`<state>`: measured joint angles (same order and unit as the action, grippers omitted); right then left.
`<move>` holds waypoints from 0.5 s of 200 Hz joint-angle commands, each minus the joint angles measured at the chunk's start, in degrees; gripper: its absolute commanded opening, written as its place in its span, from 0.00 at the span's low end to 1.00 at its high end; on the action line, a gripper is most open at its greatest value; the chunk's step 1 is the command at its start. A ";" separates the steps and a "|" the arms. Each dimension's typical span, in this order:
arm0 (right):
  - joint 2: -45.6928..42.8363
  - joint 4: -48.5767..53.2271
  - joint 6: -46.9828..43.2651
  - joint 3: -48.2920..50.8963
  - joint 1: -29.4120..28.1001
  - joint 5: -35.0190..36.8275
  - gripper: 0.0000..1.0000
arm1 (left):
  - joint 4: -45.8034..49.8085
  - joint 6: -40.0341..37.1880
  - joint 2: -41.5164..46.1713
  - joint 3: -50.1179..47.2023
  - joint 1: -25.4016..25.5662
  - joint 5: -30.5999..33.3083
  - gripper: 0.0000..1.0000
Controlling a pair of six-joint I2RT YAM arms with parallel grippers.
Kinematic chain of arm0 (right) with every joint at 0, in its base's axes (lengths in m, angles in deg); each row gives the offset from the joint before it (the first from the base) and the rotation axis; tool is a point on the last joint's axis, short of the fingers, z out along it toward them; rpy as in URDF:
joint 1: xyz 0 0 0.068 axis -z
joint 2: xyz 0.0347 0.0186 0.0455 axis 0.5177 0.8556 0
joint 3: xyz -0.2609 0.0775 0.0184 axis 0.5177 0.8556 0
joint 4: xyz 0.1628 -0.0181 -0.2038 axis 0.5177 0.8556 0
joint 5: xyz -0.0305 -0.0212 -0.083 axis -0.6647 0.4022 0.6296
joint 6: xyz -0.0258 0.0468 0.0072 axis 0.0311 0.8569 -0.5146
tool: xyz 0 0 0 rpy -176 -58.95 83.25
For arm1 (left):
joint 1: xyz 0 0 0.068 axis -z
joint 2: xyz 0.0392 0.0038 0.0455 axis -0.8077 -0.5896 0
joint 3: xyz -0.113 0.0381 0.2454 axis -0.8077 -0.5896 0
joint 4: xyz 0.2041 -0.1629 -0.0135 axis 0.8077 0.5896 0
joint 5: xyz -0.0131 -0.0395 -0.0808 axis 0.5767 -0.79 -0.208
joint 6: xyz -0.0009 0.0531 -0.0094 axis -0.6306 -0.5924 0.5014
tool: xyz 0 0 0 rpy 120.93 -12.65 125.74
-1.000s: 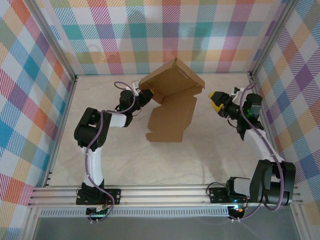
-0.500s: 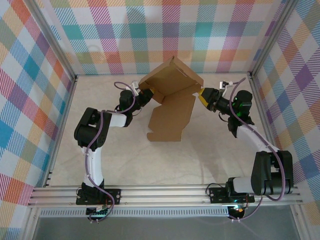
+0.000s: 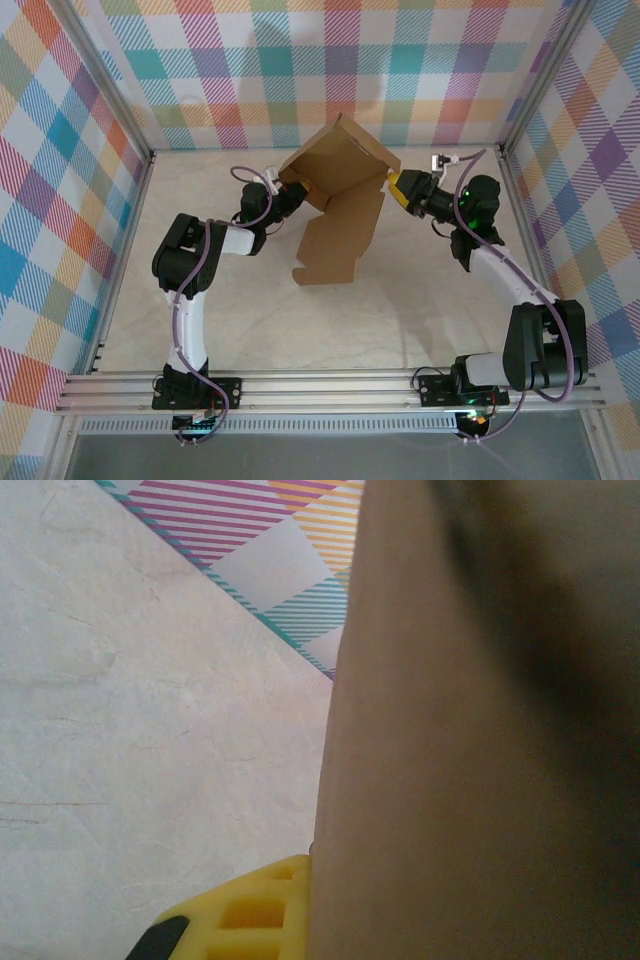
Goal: Fold the paper box
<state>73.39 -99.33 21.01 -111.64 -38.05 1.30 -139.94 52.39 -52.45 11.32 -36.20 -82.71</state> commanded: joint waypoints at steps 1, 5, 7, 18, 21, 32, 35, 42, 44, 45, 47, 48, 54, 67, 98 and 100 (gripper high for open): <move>0.91 2.25 -3.00 -2.74 -1.19 -0.45 0.65 | -1.86 -0.48 0.03 1.29 -0.71 -0.88 0.00; 0.99 3.46 -3.17 -2.76 -1.22 -0.13 0.64 | -1.97 -0.48 -0.03 1.29 -0.70 -0.93 0.00; 1.01 3.71 -3.18 -2.68 -1.21 -0.01 0.64 | -2.00 -0.53 -0.03 1.30 -0.71 -0.96 0.00; 1.18 4.75 -3.12 -2.57 -1.21 0.96 0.60 | -2.00 -0.56 0.05 1.31 -0.69 -1.15 0.00; 1.27 4.92 -3.07 -2.57 -1.21 1.05 0.59 | -2.01 -0.62 0.10 1.31 -0.71 -1.19 0.00; 1.60 5.83 -2.86 -2.79 -1.21 1.42 0.54 | -1.87 -0.99 0.18 1.31 -0.71 -1.32 0.00; 1.70 6.35 -2.81 -2.95 -1.21 1.54 0.53 | -1.80 -1.07 0.22 1.23 -0.71 -1.32 0.00; 1.88 7.50 -2.96 -3.29 -1.21 1.60 0.51 | -1.62 -1.31 0.35 1.18 -0.71 -1.31 0.00; 1.96 7.81 -3.02 -3.34 -1.21 1.63 0.50 | -1.59 -1.35 0.32 1.15 -0.71 -1.32 0.00; 1.97 7.95 -3.04 -3.40 -1.21 1.62 0.50 | -1.58 -1.40 0.32 1.18 -0.71 -1.32 0.00; 2.02 8.28 -3.15 -3.50 -1.21 1.65 0.50 | -1.58 -1.44 0.32 1.17 -0.71 -1.34 0.00; 2.05 8.45 -3.15 -3.52 -1.21 1.67 0.49 | -1.53 -1.45 0.32 1.20 -0.71 -1.33 0.00; 2.09 9.32 -3.24 -3.72 -1.21 1.82 0.48 | -1.57 -1.50 0.27 1.07 -0.71 -1.32 0.00; 2.16 10.94 -3.67 -3.93 -1.21 2.19 0.48 | -1.66 -1.48 0.18 1.21 -0.71 -1.48 0.00; 1.67 10.45 -3.60 -3.43 -1.26 3.10 0.49 | -1.77 -1.39 0.14 1.30 -0.71 -1.66 0.00; 1.64 10.46 -3.59 -3.40 -1.22 3.17 0.49 | -1.69 -1.37 0.14 1.29 -0.71 -1.67 0.00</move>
<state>75.14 -89.67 18.61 -113.62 -39.04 3.33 -139.39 51.66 -52.45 11.32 -36.46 -82.71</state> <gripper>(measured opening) 0.492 0.064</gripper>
